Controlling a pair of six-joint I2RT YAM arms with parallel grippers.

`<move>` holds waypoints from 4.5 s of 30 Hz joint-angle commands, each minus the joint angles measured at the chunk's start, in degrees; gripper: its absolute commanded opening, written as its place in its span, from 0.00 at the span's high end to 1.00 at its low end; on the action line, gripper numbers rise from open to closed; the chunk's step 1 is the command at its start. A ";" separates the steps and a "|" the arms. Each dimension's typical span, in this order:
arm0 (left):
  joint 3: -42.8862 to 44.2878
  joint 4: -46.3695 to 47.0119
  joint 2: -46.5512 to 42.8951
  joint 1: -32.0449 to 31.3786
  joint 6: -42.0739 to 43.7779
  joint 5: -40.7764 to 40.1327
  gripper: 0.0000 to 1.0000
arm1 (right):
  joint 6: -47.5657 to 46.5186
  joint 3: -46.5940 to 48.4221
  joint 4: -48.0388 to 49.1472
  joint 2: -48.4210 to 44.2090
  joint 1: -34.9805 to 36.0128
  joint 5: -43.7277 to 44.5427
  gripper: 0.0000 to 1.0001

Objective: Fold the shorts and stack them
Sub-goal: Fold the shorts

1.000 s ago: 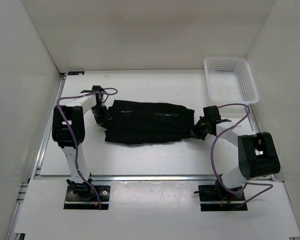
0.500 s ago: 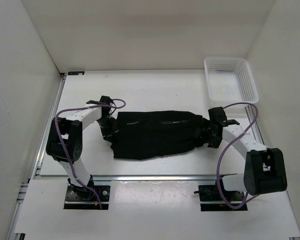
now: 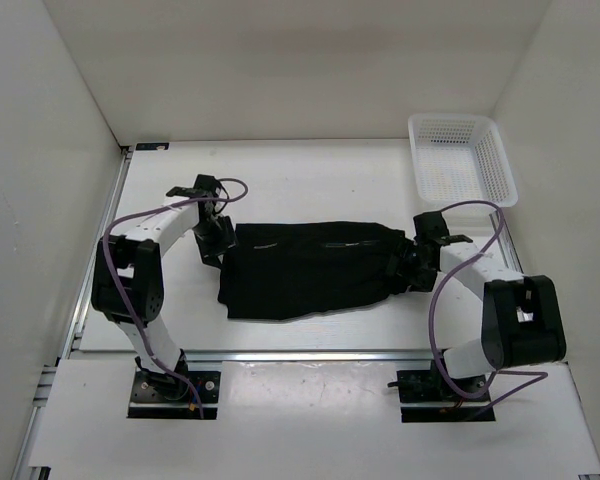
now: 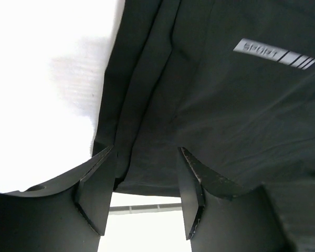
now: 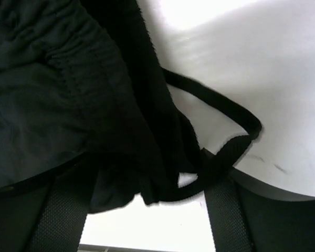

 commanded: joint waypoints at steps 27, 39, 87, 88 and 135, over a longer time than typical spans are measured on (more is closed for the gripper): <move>1.17 3.09 3.53 3.00 3.36 2.91 0.48 | -9.96 24.15 -12.78 -5.63 12.16 21.11 1.00; 0.64 3.09 3.00 3.00 3.89 4.14 0.48 | -11.11 39.28 -17.18 5.88 34.33 36.41 1.00; -0.59 2.12 10.46 -4.56 -9.02 -4.38 0.90 | -12.42 22.40 -15.60 -6.24 30.39 36.94 1.00; -0.59 2.12 10.47 -4.56 -9.03 -4.38 0.90 | -12.95 23.10 -15.60 -6.24 30.39 36.94 1.00; 15.05 -13.52 -7.11 7.92 0.38 -12.29 0.80 | 17.62 31.99 -6.03 13.26 43.48 5.66 0.10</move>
